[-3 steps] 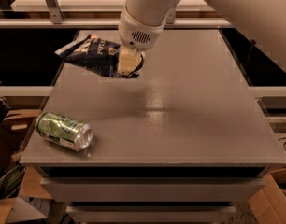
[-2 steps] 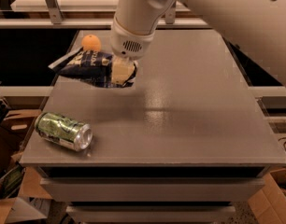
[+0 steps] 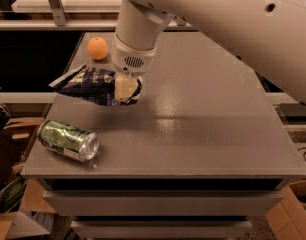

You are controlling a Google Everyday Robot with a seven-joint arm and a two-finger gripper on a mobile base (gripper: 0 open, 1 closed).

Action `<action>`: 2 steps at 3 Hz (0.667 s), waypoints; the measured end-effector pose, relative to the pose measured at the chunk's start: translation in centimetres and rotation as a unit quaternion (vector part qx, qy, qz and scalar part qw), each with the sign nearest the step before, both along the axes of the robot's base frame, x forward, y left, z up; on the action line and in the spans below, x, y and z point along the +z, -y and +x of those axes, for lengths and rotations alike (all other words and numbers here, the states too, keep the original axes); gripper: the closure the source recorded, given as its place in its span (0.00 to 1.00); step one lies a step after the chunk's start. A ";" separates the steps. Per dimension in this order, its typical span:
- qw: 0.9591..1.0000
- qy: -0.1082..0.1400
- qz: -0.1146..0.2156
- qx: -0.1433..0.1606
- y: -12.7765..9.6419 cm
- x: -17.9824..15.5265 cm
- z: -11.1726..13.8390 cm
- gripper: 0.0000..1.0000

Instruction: Move blue chip bag near green can

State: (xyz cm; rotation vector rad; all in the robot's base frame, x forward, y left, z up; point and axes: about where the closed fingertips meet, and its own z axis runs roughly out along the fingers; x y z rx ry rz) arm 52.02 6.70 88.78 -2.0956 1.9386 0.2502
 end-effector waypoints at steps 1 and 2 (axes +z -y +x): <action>1.000 -0.009 0.001 -0.012 -0.2 -0.5 -0.2 0.82; 1.000 -0.017 0.002 -0.022 -0.4 -0.8 -0.4 0.60</action>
Offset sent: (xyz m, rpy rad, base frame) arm -0.0062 0.0042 -0.0121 0.0069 0.0604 -0.0757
